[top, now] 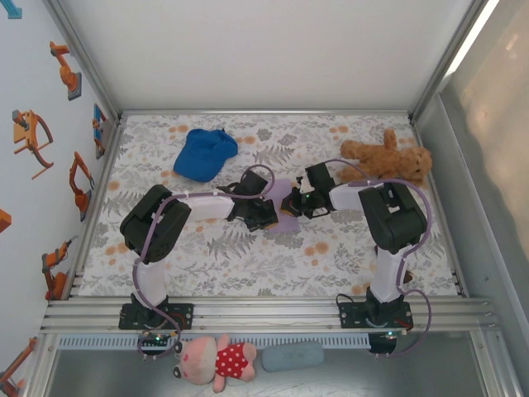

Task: Fold a paper plane with a square sheet of paper (pick it up from the middle)
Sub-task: Fold the triangle a second time at the center of the table.

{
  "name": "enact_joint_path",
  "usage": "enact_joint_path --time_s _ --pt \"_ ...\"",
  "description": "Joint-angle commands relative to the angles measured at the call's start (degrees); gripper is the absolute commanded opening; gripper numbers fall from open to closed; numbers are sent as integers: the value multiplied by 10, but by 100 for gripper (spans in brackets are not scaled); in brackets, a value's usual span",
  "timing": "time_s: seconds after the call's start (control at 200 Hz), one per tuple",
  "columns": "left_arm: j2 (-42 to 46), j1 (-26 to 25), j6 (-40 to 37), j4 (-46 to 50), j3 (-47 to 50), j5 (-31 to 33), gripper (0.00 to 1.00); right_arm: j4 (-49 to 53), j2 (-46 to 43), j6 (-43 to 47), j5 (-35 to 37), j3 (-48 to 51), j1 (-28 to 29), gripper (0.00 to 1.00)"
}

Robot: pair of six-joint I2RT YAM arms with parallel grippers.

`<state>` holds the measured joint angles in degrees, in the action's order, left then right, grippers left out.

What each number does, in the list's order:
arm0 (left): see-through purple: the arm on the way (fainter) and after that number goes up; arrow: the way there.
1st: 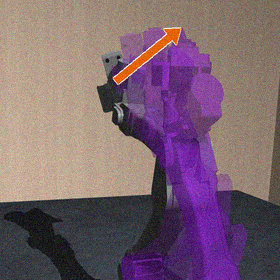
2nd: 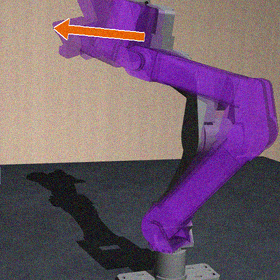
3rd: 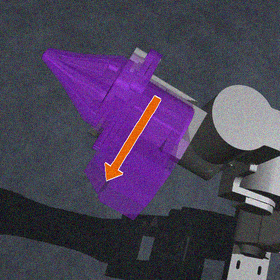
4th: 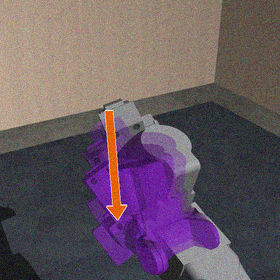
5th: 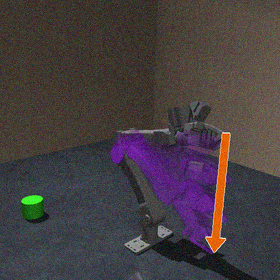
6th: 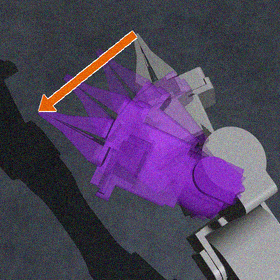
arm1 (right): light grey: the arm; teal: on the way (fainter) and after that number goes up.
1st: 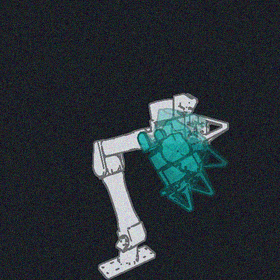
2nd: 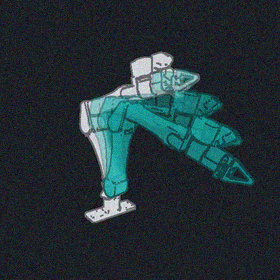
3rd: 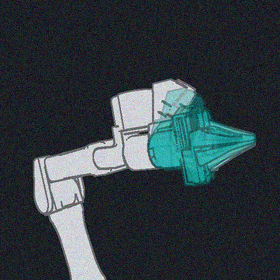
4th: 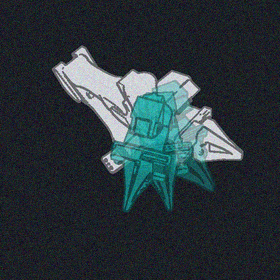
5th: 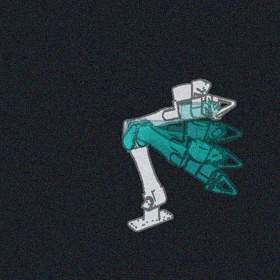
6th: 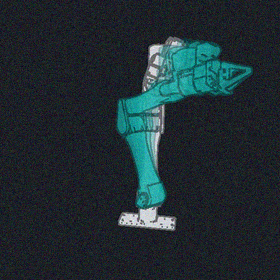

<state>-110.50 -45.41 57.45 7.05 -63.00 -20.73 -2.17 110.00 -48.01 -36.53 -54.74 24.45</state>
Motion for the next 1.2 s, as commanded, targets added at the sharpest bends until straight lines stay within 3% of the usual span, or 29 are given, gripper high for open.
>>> enact_joint_path --time_s 0.0,0.491,0.901,1.197 --pt "-1 -2 -18 29 -11 12 8 60 40 -3 71 20 -10 0" --pt "-9 -2 -22 59 -15 20 8 59 39 1 64 15 -9 0" --pt "-24 -2 -17 87 -21 17 6 103 -60 116 20 -38 -7 0" --pt "-29 -2 -19 90 -26 15 5 108 -52 140 4 -27 21 0"
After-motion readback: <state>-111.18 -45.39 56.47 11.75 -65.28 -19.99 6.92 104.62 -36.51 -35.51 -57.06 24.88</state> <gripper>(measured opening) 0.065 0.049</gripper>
